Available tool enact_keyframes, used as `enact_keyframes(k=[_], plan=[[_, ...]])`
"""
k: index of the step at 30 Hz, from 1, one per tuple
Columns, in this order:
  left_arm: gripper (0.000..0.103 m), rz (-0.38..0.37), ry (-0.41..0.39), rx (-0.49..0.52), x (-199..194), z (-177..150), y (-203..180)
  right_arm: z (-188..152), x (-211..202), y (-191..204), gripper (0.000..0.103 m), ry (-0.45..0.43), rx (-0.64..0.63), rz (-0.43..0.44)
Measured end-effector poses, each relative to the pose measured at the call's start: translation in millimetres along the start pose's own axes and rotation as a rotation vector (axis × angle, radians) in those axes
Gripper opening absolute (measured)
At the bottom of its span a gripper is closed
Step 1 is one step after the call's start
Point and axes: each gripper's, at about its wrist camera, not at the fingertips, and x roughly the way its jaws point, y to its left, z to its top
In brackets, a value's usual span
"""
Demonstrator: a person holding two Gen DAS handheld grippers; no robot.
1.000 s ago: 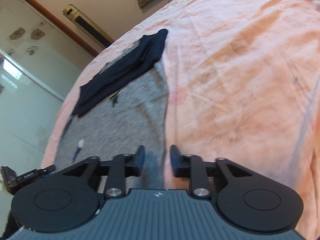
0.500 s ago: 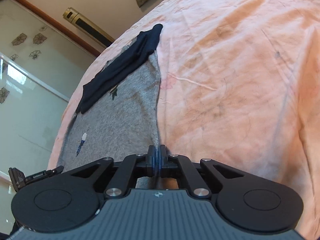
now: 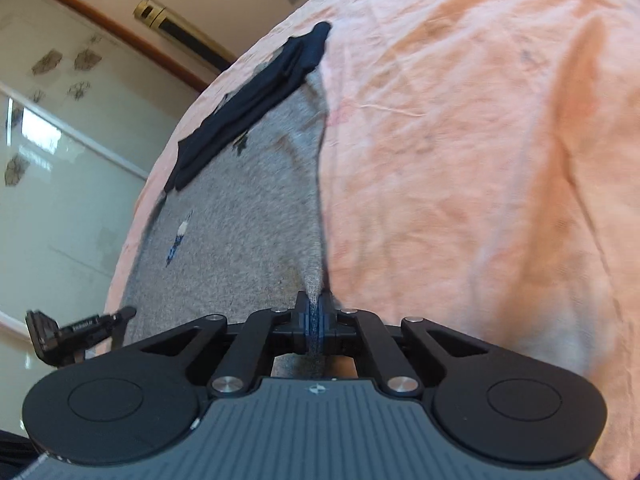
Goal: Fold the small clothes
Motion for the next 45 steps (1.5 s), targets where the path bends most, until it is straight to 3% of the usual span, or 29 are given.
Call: enact_keyframes(k=[1,2,3,5,6,7,10,12,13,15,17,20,23,24,25,26,27,28,29,30,31,32,33,38,42,45], plan=[[0.014,-0.023,0.013,-0.024,-4,-3,5,-3,-1,2,0.007,-0.004,0.008,-0.009],[0.016,-0.043,0.029,-0.049,-8,-6,9,-6,-3,5,0.016,0.005,0.019,-0.005],[0.023,-0.07,0.045,-0.07,-13,-10,12,-10,-6,9,0.022,0.025,0.028,0.008],[0.047,-0.137,0.058,-0.098,-25,-21,17,-20,-16,15,0.064,0.059,0.025,0.064],[0.068,-0.171,0.058,-0.112,-30,-28,19,-27,-21,19,0.073,0.085,0.016,0.086],[0.08,-0.204,0.06,-0.129,-35,-36,19,-33,-24,23,0.08,0.113,0.007,0.097],[0.08,-0.221,0.046,-0.118,-39,-53,10,-53,-22,29,0.079,0.155,0.012,0.121],[0.078,-0.195,0.023,-0.073,-39,-56,2,-57,-16,32,0.046,0.18,0.007,0.092],[0.053,-0.179,0.023,-0.051,-37,-56,-2,-59,-12,30,0.011,0.202,0.006,0.059],[0.008,-0.149,0.081,-0.053,-29,-51,1,-61,-16,30,0.009,0.193,-0.037,0.058],[0.008,-0.17,0.084,-0.085,-34,-49,10,-57,-31,31,0.009,0.157,-0.064,0.019],[0.007,-0.199,0.043,-0.048,-52,-48,6,-49,-62,31,0.009,0.092,-0.078,0.023],[0.006,-0.129,0.086,-0.016,-44,-58,10,-53,-56,22,0.009,0.133,-0.061,-0.005],[0.005,-0.12,0.088,-0.029,-39,-62,17,-58,-46,16,0.009,0.165,-0.045,-0.021],[0.005,-0.144,0.089,-0.06,-41,-62,23,-60,-43,10,0.005,0.151,-0.018,0.002],[0.005,-0.139,0.094,-0.071,-44,-59,25,-60,-43,8,0.007,0.139,0.016,0.011],[0.006,-0.117,0.078,-0.056,-51,-56,24,-60,-44,12,0.013,0.134,0.02,0.019],[0.007,-0.096,0.055,-0.029,-58,-53,21,-60,-45,17,0.028,0.141,-0.005,0.024],[0.009,-0.084,0.048,-0.007,-62,-49,18,-58,-47,25,0.051,0.134,-0.038,0.029],[0.017,-0.087,0.055,-0.001,-63,-44,16,-53,-49,32,0.062,0.105,-0.063,0.019],[0.042,-0.105,0.066,-0.003,-61,-41,15,-46,-52,38,0.077,0.067,-0.082,0.0],[0.061,-0.116,0.071,-0.001,-58,-39,14,-39,-52,43,0.078,0.045,-0.097,-0.01],[0.09,-0.108,0.072,0.005,-55,-39,12,-33,-49,48,0.078,0.05,-0.113,-0.014],[0.093,-0.112,0.057,-0.026,-52,-47,14,-30,-32,48,0.078,0.163,-0.174,-0.11],[0.087,-0.192,0.077,-0.096,-50,-52,17,-37,-39,30,0.077,0.132,-0.054,0.008],[0.082,-0.229,0.114,-0.083,-43,-54,9,-44,-33,32,0.077,0.143,-0.034,0.054]])
